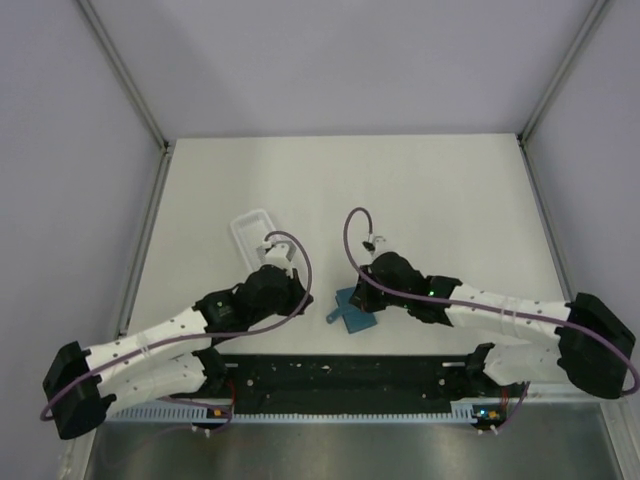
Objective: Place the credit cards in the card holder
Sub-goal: Turn over the card holder at the center of the board.
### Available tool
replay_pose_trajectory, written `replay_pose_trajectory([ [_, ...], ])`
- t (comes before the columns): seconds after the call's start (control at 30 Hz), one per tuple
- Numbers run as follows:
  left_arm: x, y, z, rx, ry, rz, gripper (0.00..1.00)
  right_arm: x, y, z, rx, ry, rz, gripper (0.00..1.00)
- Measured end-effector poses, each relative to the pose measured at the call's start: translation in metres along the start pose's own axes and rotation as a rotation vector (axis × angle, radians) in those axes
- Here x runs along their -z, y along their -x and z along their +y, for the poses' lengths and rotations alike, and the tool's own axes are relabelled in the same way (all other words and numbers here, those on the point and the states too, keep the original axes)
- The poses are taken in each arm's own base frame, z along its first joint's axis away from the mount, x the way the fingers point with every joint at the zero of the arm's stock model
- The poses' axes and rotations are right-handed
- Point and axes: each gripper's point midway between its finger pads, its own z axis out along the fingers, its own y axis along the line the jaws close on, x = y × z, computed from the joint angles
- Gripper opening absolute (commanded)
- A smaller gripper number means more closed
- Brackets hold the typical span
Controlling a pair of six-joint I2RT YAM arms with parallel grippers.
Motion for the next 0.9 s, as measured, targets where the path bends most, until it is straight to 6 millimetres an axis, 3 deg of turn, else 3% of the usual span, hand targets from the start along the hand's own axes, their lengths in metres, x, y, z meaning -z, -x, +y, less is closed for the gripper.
replay_pose_trajectory([
  [0.13,-0.01,0.003,-0.02,-0.002,-0.059,0.027,0.0,0.029,0.033,0.003,-0.024,0.001,-0.148,0.09],
  [0.27,-0.02,0.004,-0.038,-0.005,-0.114,0.05,0.0,0.049,0.045,-0.018,-0.073,-0.066,-0.227,0.14],
  [0.5,-0.039,0.001,-0.064,-0.027,-0.19,0.095,0.0,0.055,0.012,-0.071,-0.135,-0.201,-0.195,0.34],
  [0.63,-0.05,-0.014,-0.067,-0.04,-0.2,0.146,0.0,0.058,0.005,-0.082,-0.162,-0.225,-0.189,0.42],
  [0.9,-0.061,-0.039,-0.067,-0.053,-0.205,0.207,0.0,0.058,0.006,-0.087,-0.171,-0.237,-0.193,0.43],
])
